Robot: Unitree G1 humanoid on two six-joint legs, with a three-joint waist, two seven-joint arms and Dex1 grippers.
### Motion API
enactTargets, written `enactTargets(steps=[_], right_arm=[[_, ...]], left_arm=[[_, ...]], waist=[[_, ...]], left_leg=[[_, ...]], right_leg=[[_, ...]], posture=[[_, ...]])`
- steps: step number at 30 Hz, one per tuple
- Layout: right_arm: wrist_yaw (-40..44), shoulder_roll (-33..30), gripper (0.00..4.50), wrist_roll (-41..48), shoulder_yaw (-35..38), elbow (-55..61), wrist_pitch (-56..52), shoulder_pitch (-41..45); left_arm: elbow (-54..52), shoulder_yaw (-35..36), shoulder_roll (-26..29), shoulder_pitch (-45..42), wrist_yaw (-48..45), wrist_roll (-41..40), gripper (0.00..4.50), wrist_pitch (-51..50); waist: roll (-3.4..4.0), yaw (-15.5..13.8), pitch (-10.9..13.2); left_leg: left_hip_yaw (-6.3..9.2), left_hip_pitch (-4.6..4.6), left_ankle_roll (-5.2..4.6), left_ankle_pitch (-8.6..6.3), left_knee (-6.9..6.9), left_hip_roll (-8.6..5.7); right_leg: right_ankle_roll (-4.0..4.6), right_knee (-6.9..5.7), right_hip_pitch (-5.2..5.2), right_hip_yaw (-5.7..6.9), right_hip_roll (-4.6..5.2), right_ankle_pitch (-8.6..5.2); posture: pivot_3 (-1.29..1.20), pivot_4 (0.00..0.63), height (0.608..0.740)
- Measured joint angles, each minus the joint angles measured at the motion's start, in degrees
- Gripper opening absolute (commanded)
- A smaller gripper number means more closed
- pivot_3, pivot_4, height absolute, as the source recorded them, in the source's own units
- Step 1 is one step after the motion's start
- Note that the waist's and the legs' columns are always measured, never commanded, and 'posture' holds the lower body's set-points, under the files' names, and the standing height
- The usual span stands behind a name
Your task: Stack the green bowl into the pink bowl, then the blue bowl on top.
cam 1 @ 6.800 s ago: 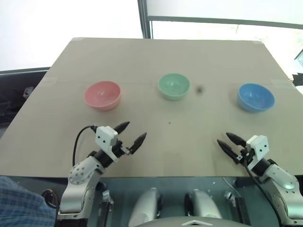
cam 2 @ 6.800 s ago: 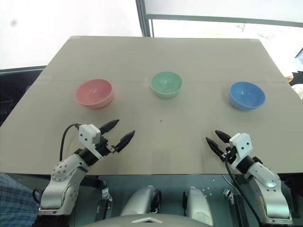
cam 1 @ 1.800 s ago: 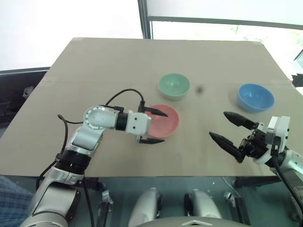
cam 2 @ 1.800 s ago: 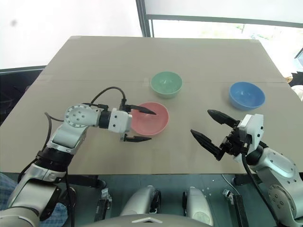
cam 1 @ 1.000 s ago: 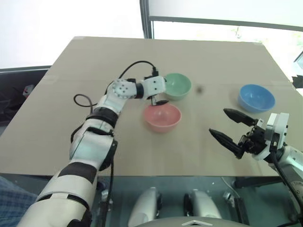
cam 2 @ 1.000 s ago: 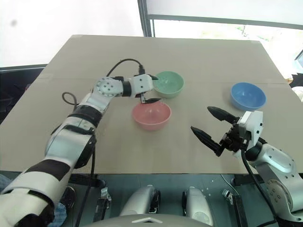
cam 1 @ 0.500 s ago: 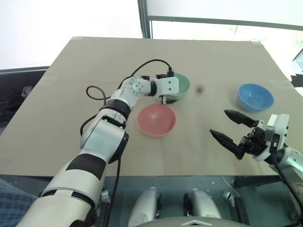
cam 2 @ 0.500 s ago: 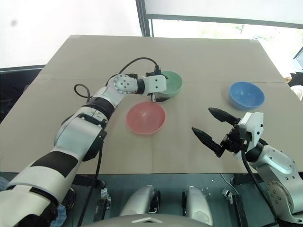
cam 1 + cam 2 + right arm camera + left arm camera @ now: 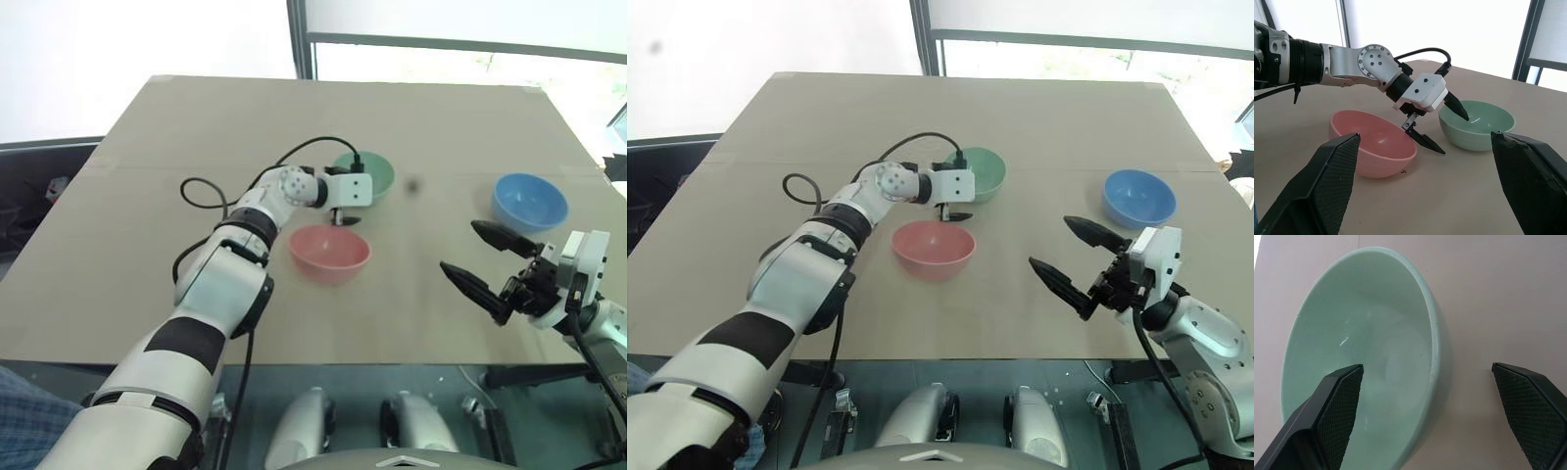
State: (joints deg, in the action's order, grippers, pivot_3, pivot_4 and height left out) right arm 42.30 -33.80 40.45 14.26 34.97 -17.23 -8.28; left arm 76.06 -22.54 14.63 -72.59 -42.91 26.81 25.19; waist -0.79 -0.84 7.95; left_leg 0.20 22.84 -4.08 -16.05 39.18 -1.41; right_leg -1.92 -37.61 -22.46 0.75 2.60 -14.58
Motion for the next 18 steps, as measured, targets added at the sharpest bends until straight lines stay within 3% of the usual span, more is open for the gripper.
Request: enactTargets(steps=[3, 5, 7, 12, 13, 18], right_arm=[[-0.07, -0.07, 4.50, -0.03, 0.05, 0.00, -0.01, -0.26], [-0.19, -0.27, 4.50, -0.35, 0.20, 0.00, -0.01, -0.36], [-0.21, -0.34, 4.50, -0.47, 0.22, 0.00, -0.01, -0.36], [-1.86, -0.38, 4.50, -0.88, 1.17, -0.03, -0.25, -0.31], [-2.17, -0.66, 4.50, -0.88, 1.61, -0.03, -0.45, -0.58], [-2.86, -1.17, 4.50, -1.08, 1.92, -0.01, -1.41, -1.21]], left_arm=[[0.11, 0.00, -0.46, -0.10, 0.29, 0.12, 3.28, -0.56], [0.30, -0.02, -0.65, -0.23, 0.34, 0.27, 2.15, -0.73], [0.37, -0.02, -0.66, -0.28, 0.34, 0.30, 1.91, -0.75], [0.82, -0.02, -0.97, -0.32, 0.40, 0.68, 0.31, -0.76], [1.00, -0.03, -1.20, -0.32, 0.48, 0.77, 0.10, -0.84], [1.02, -0.04, -1.56, -0.33, 0.46, 1.09, 0.10, -0.90]], waist=[[0.00, -0.03, 0.00], [0.00, -0.01, 0.00], [0.00, 0.00, 0.00], [0.00, -0.02, 0.00], [0.00, -0.02, 0.00], [0.00, -0.01, 0.00]], left_leg=[[0.00, 0.00, 0.00, 0.00, 0.00, 0.00], [-0.01, 0.00, 0.00, 0.00, 0.01, -0.01], [0.00, 0.00, 0.00, 0.00, 0.00, -0.01], [0.00, 0.00, 0.00, 0.00, 0.00, -0.01], [-0.01, 0.01, 0.00, 0.00, 0.00, -0.01], [-0.01, 0.01, 0.00, 0.00, 0.00, -0.01]], right_leg=[[0.00, 0.00, 0.00, 0.00, 0.02, 0.00], [0.00, 0.00, 0.00, 0.00, 0.02, 0.00], [0.00, 0.00, 0.00, 0.00, 0.02, 0.00], [0.00, -0.01, 0.00, 0.00, 0.04, 0.00], [0.00, -0.01, 0.00, 0.00, 0.03, 0.00], [0.00, -0.02, -0.01, -0.01, 0.04, 0.00]], posture=[[0.00, 0.150, 0.740], [0.00, 0.150, 0.740], [0.00, 0.150, 0.740], [0.00, 0.150, 0.740], [0.00, 0.150, 0.740], [0.00, 0.150, 0.740]])
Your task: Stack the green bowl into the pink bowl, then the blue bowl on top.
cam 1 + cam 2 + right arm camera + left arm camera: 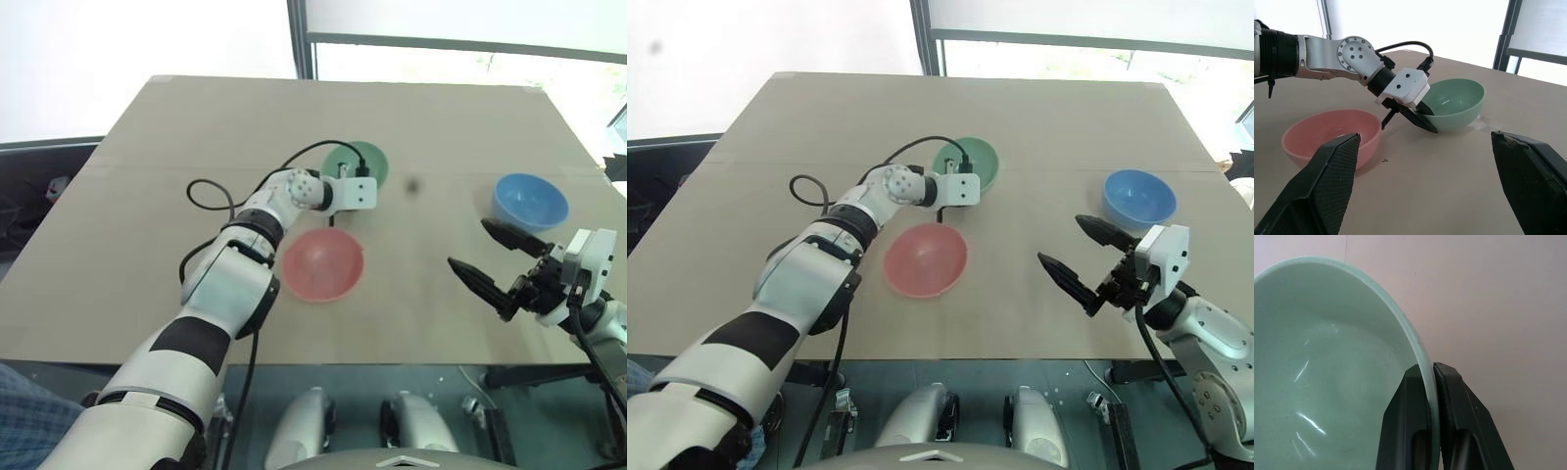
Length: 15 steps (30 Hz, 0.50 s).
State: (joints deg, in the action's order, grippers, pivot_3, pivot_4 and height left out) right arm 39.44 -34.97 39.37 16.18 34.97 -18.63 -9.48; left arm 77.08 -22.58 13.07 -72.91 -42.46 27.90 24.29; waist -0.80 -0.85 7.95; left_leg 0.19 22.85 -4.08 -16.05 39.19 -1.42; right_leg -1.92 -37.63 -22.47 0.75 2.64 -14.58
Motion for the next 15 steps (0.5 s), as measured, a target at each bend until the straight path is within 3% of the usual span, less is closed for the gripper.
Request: enactTargets(steps=[15], right_arm=[[0.06, -0.14, 4.50, -0.73, 0.09, 0.00, 0.07, -0.87]], left_arm=[[0.00, 0.09, 0.27, -0.41, -0.07, 0.07, 0.10, 0.89]], waist=[[-0.02, -0.01, 0.01]], left_leg=[[0.00, 0.01, 0.00, 0.00, 0.00, 0.00]], right_leg=[[0.00, 0.00, 0.00, 0.01, 0.00, 0.00]], posture=[[0.00, 0.150, 0.740]])
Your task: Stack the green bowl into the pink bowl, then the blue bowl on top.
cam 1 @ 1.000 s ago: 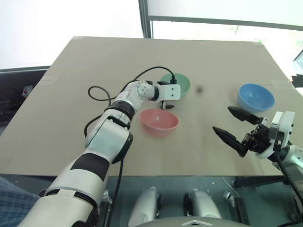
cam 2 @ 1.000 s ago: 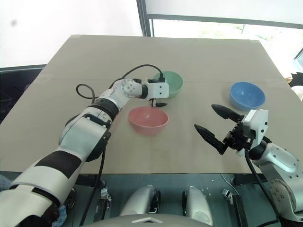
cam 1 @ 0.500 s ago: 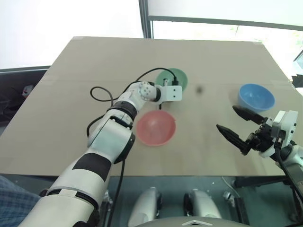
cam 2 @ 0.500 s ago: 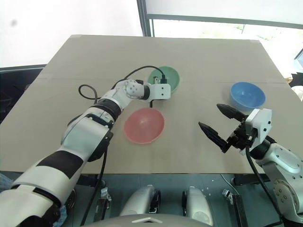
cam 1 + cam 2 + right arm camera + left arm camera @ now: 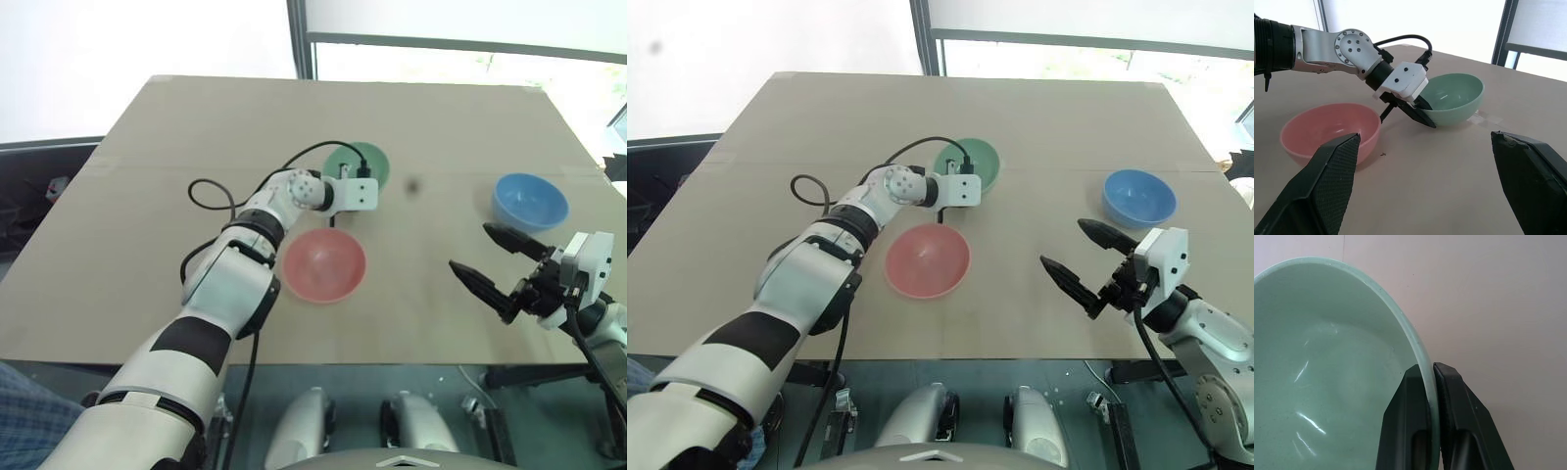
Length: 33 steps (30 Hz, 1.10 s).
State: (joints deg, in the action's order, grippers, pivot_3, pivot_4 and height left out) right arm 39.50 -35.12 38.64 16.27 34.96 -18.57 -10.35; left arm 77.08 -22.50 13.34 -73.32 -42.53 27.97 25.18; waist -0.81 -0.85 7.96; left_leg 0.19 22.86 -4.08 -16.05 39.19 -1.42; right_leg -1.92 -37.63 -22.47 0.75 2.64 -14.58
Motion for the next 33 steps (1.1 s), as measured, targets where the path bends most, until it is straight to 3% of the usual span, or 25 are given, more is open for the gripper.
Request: enactTargets(steps=[3, 7, 11, 15, 22, 24, 29, 33], right_arm=[[-0.07, 0.02, 4.50, -0.18, 0.00, 0.02, 0.07, -0.28], [-0.13, 0.23, 4.50, -0.26, 0.18, 0.08, 0.27, -1.58], [-0.17, 0.66, 4.50, -0.29, 0.46, 0.32, 0.82, -2.29], [0.14, 0.94, 4.50, -0.24, 0.47, 1.20, 1.51, -2.39], [0.49, 0.90, 4.50, -0.22, 0.73, 1.18, 1.74, -2.67], [0.53, 0.90, 4.50, -0.18, 0.68, 1.23, 1.74, -2.31], [0.56, 0.85, 4.50, -0.20, 0.68, 1.21, 1.72, -2.24], [0.55, 0.84, 4.50, -0.20, 0.68, 1.21, 1.71, -2.18]], left_arm=[[-0.04, 2.76, 0.86, -1.85, -1.98, -2.70, 0.10, 1.64], [-2.70, 8.14, 4.66, -5.81, -11.18, -9.22, 0.10, 5.18], [-9.02, 12.92, 7.39, -6.70, -27.86, -18.62, 0.10, 7.98], [-20.23, 13.27, 10.61, -3.24, -45.22, -28.10, 0.10, 4.14], [-45.56, -2.76, 27.86, 8.82, -49.75, -39.14, 0.10, -7.75], [-54.72, -7.58, 33.51, 11.38, -49.77, -46.29, 0.10, -12.57], [-65.92, -12.26, 39.90, 12.88, -49.76, -54.92, 0.10, -17.56], [-68.36, -14.03, 40.75, 13.56, -49.75, -56.66, 0.10, -18.54]], waist=[[-0.04, 0.01, 0.03], [-0.04, 0.06, 0.03], [-0.02, 0.10, 0.02], [0.00, 0.16, 0.01], [0.04, 0.80, 0.03], [0.04, 0.57, 0.04], [0.04, -0.12, 0.03], [0.05, 0.04, 0.03]], left_leg=[[0.00, 0.03, 0.00, 0.00, 0.00, 0.00], [-0.03, 0.06, 0.02, 0.01, 0.00, 0.01], [-0.08, 0.03, 0.05, 0.03, 0.00, 0.02], [-0.09, -0.02, 0.06, 0.03, 0.01, 0.04], [-0.08, -0.07, 0.04, 0.02, 0.01, 0.10], [-0.06, -0.04, 0.04, 0.02, 0.03, 0.10], [-0.04, -0.10, 0.05, 0.02, 0.04, 0.07], [-0.05, -0.15, 0.03, 0.02, 0.07, 0.06]], right_leg=[[0.00, -0.01, -0.04, 0.00, 0.00, 0.00], [0.00, 0.00, -0.10, -0.01, 0.00, 0.00], [0.01, -0.01, -0.08, -0.02, 0.00, 0.00], [0.02, -0.05, -0.06, -0.10, -0.02, -0.01], [0.03, -0.10, -0.04, -0.17, 0.01, -0.01], [0.03, -0.07, -0.05, -0.16, 0.04, -0.01], [0.03, -0.07, 0.02, -0.12, 0.07, -0.01], [0.03, -0.12, 0.03, -0.12, 0.02, -0.01]], posture=[[0.00, 0.150, 0.740], [0.00, 0.150, 0.740], [0.00, 0.150, 0.740], [0.00, 0.150, 0.740], [0.00, 0.150, 0.740], [0.00, 0.150, 0.740], [0.00, 0.150, 0.740], [0.00, 0.150, 0.740]])
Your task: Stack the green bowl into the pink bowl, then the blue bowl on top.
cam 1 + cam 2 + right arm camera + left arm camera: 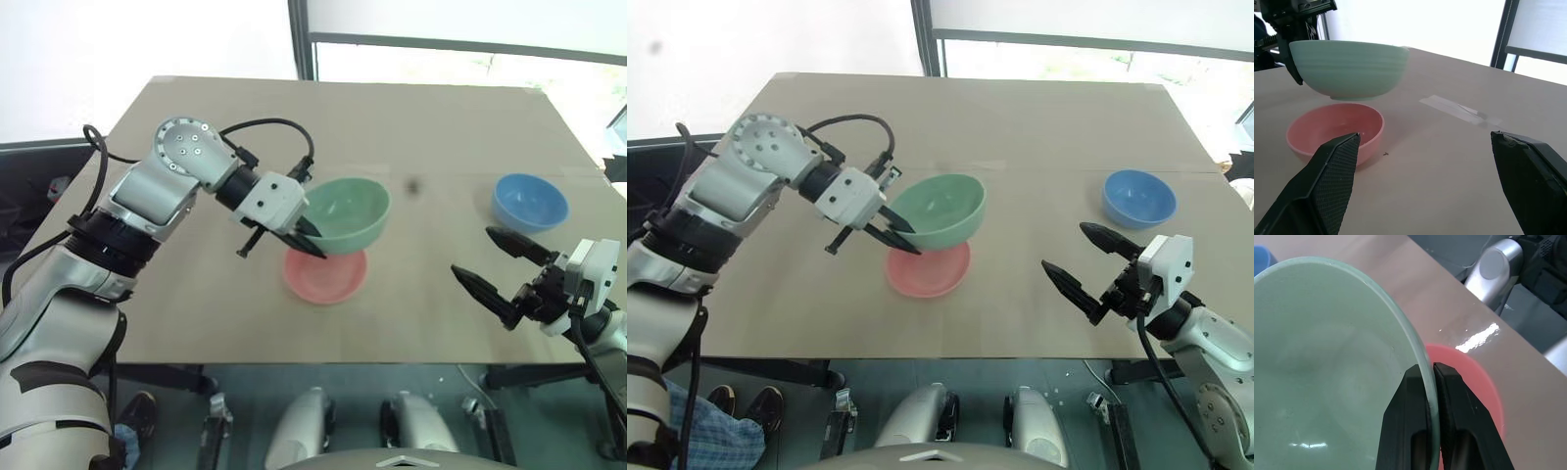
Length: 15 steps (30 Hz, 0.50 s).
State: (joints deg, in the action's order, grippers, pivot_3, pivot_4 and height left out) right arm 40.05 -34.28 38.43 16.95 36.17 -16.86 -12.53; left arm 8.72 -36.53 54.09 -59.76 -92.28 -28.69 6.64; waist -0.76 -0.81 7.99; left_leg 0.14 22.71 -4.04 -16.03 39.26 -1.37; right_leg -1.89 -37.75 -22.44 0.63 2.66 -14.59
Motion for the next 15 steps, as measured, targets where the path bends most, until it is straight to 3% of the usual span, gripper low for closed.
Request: enactTargets(steps=[6, 7, 8, 11, 15], right_arm=[[-0.10, -0.19, 4.50, 0.00, 0.00, 0.00, -0.06, 0.05], [-0.13, -0.19, 4.50, 0.00, 0.00, 0.00, -0.06, 0.02], [-0.14, -0.18, 4.50, 0.00, 0.00, 0.01, -0.08, 0.02], [-0.21, -0.18, 4.50, -0.03, -0.01, 0.01, -0.08, 0.00], [-0.20, -0.17, 4.50, -0.12, -0.17, 0.01, -0.07, -0.05]], left_arm=[[-0.95, -3.45, 2.46, 1.16, -0.01, -0.07, 1.73, 0.02], [-0.94, -3.61, 2.53, 1.16, -0.01, -0.05, 2.27, 0.01], [-0.94, -3.66, 2.52, 1.16, -0.01, -0.04, 2.45, 0.01], [-0.57, -3.43, 1.58, 1.17, -0.01, 0.23, 3.60, 0.00], [-0.42, -1.03, 0.26, 1.65, -0.01, -0.86, 3.60, -2.33]], waist=[[0.01, 0.12, 0.01], [0.01, 0.10, 0.01], [0.01, 0.04, 0.01], [0.01, -0.08, 0.01], [0.01, 0.04, 0.01]], left_leg=[[-0.01, -0.01, 0.00, 0.00, 0.00, 0.03], [-0.02, -0.01, -0.01, 0.00, 0.00, 0.02], [-0.02, -0.01, -0.01, -0.01, 0.00, 0.01], [-0.02, 0.00, -0.01, -0.01, 0.02, 0.00], [-0.02, 0.00, -0.01, 0.00, 0.01, 0.05]], right_leg=[[0.00, -0.03, -0.01, -0.01, -0.13, -0.01], [-0.01, -0.02, -0.01, -0.02, -0.17, -0.01], [-0.01, -0.02, -0.01, -0.02, -0.21, -0.01], [-0.01, 0.00, 0.00, -0.02, -0.29, -0.01], [-0.01, 0.00, -0.01, -0.03, -0.21, -0.01]], posture=[[0.00, 0.150, 0.740], [0.00, 0.150, 0.740], [0.00, 0.150, 0.740], [0.00, 0.150, 0.740], [0.00, 0.150, 0.740]])
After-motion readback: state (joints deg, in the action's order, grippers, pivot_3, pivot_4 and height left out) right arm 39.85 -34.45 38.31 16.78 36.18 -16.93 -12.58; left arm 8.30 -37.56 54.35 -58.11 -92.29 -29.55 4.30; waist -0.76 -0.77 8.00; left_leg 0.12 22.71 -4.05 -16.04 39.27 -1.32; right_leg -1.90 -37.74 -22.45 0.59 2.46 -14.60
